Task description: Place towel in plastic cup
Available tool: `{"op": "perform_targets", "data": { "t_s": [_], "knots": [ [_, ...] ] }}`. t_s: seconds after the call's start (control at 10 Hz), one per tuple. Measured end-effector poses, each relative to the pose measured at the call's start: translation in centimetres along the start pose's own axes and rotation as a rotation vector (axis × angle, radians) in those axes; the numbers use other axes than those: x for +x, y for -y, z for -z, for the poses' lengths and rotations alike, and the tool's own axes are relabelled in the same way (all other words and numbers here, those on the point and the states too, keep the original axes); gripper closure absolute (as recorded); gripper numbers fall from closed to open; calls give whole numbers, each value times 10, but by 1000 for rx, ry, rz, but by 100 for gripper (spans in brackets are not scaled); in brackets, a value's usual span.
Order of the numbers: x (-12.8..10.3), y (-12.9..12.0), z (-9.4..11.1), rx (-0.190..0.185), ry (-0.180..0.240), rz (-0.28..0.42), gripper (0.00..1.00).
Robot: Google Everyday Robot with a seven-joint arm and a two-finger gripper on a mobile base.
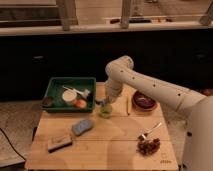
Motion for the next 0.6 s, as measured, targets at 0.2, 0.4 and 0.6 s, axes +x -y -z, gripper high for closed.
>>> {"op": "perform_targets", "data": {
  "t_s": [0.2,0.4,0.6],
  "knots": [
    [-4,1,-4,-19,-5,34,100],
    [-5,-2,-7,-39,-5,57,100],
    [-9,-4,-9,-50,3,79,100]
  ]
}}
